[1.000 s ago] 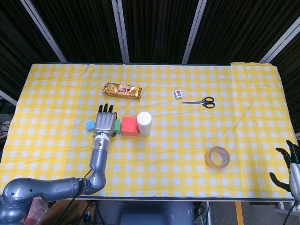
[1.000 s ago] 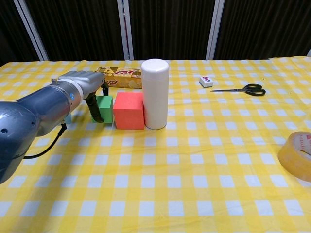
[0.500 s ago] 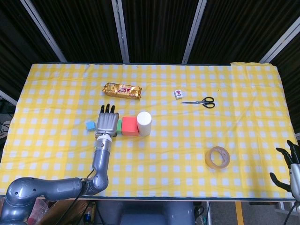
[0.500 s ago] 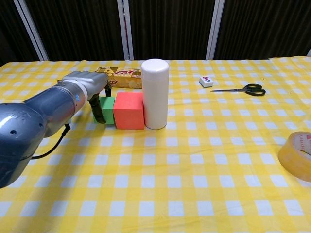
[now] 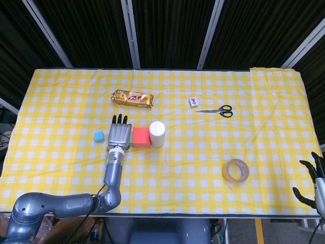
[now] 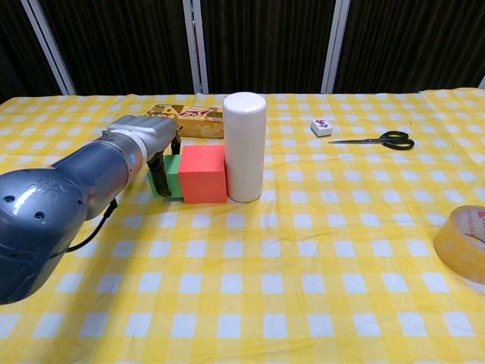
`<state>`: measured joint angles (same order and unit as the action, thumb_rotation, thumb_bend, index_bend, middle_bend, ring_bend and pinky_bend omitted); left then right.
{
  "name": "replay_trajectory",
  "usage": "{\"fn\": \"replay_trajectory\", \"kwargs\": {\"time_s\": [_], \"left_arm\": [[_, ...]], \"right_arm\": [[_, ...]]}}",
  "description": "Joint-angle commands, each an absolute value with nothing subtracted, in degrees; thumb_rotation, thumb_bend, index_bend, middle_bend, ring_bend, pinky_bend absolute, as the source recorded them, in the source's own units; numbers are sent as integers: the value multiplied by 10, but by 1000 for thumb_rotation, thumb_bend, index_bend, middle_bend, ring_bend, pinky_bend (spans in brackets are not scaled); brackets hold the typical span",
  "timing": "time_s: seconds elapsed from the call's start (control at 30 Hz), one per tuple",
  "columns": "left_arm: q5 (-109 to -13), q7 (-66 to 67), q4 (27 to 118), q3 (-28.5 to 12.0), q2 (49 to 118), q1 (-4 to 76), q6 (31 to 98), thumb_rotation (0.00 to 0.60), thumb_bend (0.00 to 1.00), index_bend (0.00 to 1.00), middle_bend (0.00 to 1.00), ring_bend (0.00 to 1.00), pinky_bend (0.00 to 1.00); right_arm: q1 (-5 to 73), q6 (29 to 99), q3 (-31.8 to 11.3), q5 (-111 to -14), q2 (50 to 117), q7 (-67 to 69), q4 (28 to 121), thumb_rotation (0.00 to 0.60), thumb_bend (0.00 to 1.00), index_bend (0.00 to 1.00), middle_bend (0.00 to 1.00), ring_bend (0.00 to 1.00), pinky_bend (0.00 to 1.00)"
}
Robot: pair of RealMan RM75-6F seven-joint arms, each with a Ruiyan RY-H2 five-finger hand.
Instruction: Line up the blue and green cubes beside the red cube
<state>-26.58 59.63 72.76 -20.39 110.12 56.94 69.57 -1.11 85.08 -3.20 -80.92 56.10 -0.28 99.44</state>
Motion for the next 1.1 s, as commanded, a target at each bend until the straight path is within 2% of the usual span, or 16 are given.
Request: {"fn": "replay_trajectory", "kwargs": {"time_s": [0.03,1.1], "left_arm": [[-267,598,725,-203,1104,570,697,600,427,475,73,0,0],[-269,617,710,-201,1114,570,702,600,427,475,71,0,0]], "right_arm": [[-11,850,-32,-809,561,-2,994,600,317,211,0,0,0],[-10,847,-33,-806,560,0,993,600,317,211,0,0,0]]}}
